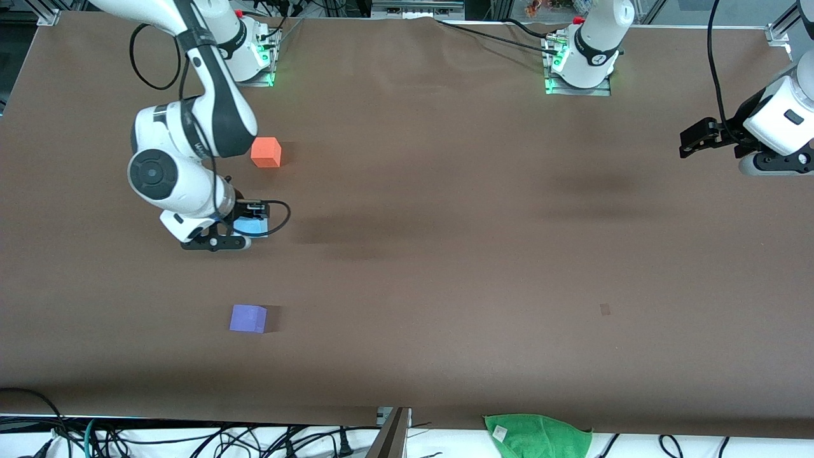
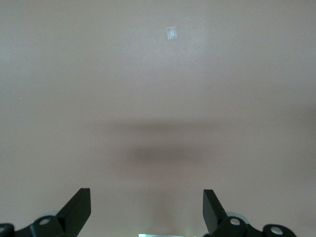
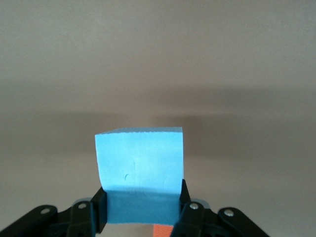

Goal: Place blue block between orange and purple blocks
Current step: 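Carry the cube with the right gripper beside the orange cube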

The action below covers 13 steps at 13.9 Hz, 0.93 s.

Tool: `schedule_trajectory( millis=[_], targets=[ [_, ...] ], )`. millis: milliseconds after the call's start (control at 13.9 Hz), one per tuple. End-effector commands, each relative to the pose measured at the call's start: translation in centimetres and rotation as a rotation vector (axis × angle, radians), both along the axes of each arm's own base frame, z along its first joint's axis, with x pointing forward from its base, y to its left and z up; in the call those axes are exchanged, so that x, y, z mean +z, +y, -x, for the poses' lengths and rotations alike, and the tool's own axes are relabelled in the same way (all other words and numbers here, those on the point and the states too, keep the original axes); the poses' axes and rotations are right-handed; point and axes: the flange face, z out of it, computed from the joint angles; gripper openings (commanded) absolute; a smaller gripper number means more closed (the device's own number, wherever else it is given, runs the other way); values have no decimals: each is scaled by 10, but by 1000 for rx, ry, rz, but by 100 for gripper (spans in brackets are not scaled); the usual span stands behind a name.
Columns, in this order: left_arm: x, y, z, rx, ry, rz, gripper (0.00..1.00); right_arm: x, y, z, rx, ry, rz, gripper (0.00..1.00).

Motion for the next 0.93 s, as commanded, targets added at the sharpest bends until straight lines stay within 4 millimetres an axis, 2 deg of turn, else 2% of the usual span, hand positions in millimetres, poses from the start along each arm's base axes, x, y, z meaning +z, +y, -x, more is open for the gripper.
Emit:
schedule_trajectory(
  millis=[0, 143, 287, 502, 717, 860],
  targets=[
    [5, -1, -2, -1, 6, 6, 100, -25, -35, 18, 12, -39, -30, 36],
    [5, -1, -2, -1, 6, 6, 100, -47, -44, 28, 13, -87, -27, 36],
    [5, -1, -2, -1, 6, 6, 100, -57, -46, 32, 10, -105, -23, 36],
    [5, -1, -2, -1, 6, 6, 100, -69, -47, 37, 9, -129, -21, 36],
    [5, -1, -2, -1, 4, 6, 100, -71, -46, 39, 8, -137, -21, 36],
    [5, -1, -2, -1, 4, 6, 100, -78, -43, 45, -50, -115, -68, 36]
  ],
)
